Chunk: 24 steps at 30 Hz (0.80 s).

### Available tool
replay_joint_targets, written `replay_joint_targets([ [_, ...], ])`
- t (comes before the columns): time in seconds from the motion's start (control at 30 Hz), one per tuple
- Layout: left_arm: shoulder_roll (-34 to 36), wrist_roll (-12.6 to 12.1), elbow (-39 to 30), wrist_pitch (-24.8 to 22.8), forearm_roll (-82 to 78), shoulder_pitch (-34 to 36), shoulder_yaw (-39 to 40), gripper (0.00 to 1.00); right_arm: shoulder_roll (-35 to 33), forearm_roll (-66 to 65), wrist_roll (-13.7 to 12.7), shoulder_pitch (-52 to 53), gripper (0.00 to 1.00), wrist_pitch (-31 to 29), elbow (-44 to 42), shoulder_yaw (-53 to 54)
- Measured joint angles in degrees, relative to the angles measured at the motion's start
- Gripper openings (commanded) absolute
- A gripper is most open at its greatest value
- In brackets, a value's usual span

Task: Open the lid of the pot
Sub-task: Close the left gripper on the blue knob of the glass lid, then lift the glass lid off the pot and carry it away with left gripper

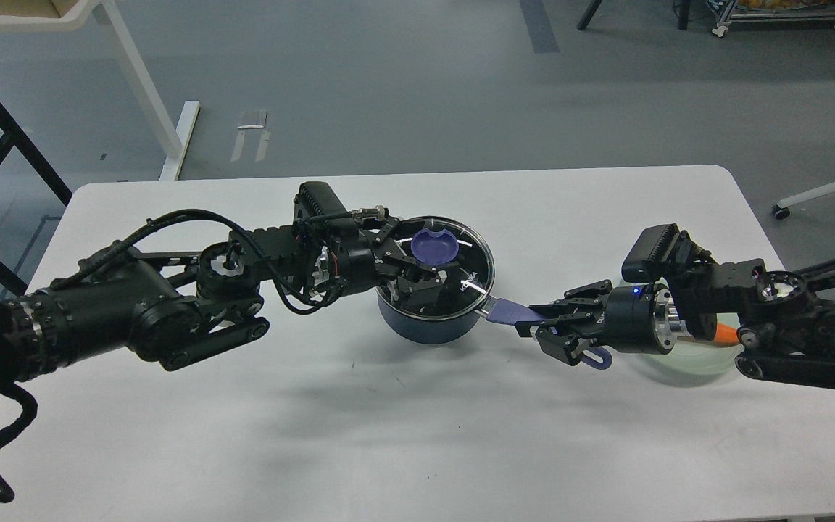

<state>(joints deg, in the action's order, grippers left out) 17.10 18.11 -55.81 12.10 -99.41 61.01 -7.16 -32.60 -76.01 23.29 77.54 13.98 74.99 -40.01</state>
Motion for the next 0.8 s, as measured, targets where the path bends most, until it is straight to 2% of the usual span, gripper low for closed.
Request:
replay_joint_targets([
  [0.37, 0.3, 0.4, 0.8, 0.4, 0.0, -0.5, -0.3, 0.53, 0.0, 0.1, 0.1, 0.4, 0.22, -0.3, 0.0, 0.0],
  [0.57, 0.2, 0.5, 1.1, 0.4, 0.2, -0.4, -0.3, 0.47, 0.0, 0.1, 0.1, 0.4, 0.22, -0.3, 0.0, 0.0],
  [0.8, 1.0, 0.7, 0.2, 0.4, 0.7, 0.4, 0.3, 0.46, 0.0, 0.1, 0.1, 0.4, 0.22, -0.3, -0.1, 0.1],
])
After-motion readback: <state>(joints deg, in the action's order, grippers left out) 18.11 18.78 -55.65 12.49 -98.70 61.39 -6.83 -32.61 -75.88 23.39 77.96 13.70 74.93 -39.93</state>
